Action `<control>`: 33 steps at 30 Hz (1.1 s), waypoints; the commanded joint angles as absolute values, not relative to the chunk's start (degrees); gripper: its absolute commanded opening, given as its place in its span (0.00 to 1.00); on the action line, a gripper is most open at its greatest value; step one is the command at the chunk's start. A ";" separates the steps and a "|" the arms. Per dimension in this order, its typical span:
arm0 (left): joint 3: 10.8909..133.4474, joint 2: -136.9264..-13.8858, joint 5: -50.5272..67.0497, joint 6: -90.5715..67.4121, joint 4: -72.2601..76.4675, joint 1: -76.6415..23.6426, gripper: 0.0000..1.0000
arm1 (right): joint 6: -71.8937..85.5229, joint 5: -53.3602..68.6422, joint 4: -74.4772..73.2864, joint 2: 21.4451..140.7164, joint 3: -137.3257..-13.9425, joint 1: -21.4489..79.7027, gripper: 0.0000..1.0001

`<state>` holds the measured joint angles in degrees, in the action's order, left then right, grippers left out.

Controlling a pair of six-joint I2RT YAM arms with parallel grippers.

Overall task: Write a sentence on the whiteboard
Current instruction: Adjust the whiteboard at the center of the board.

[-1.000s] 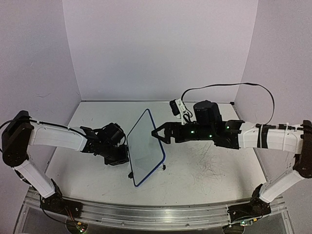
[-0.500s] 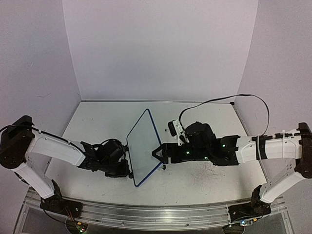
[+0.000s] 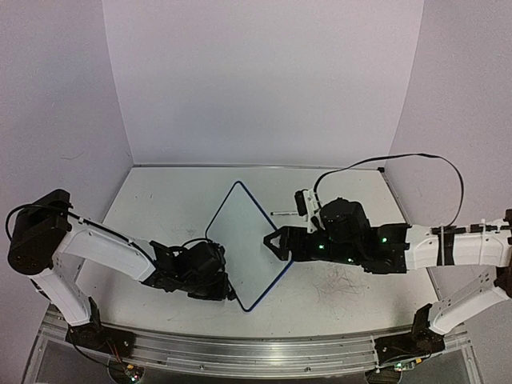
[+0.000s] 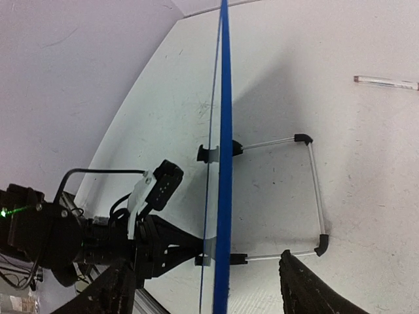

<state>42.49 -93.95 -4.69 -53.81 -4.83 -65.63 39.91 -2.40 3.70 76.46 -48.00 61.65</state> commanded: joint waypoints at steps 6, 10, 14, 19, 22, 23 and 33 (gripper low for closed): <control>53.50 -101.49 -3.02 -54.03 -1.60 -70.37 0.09 | 39.91 -25.99 -14.17 65.54 -51.39 61.50 0.98; 59.08 -106.37 -2.74 -53.25 -1.08 -72.33 0.10 | 38.79 -30.00 -18.90 61.66 -53.28 61.52 0.98; 64.77 -111.73 -2.29 -52.08 -0.35 -74.30 0.12 | 39.21 -31.05 -21.08 59.30 -53.85 61.56 0.98; 72.65 -117.72 -2.08 -50.08 -0.24 -75.47 0.14 | 39.51 -30.33 -22.97 59.98 -53.73 61.56 0.98; 75.18 -119.42 -1.61 -49.46 -0.26 -75.49 0.16 | 39.34 -29.52 -24.52 61.18 -53.88 61.53 0.98; 75.27 -119.36 -1.52 -49.50 -0.26 -75.47 0.16 | 39.19 -29.19 -24.90 61.47 -53.99 61.50 0.98; 59.95 -103.13 -8.32 -49.41 -2.54 -75.49 0.32 | 39.08 -30.36 -22.73 58.44 -52.13 61.45 0.98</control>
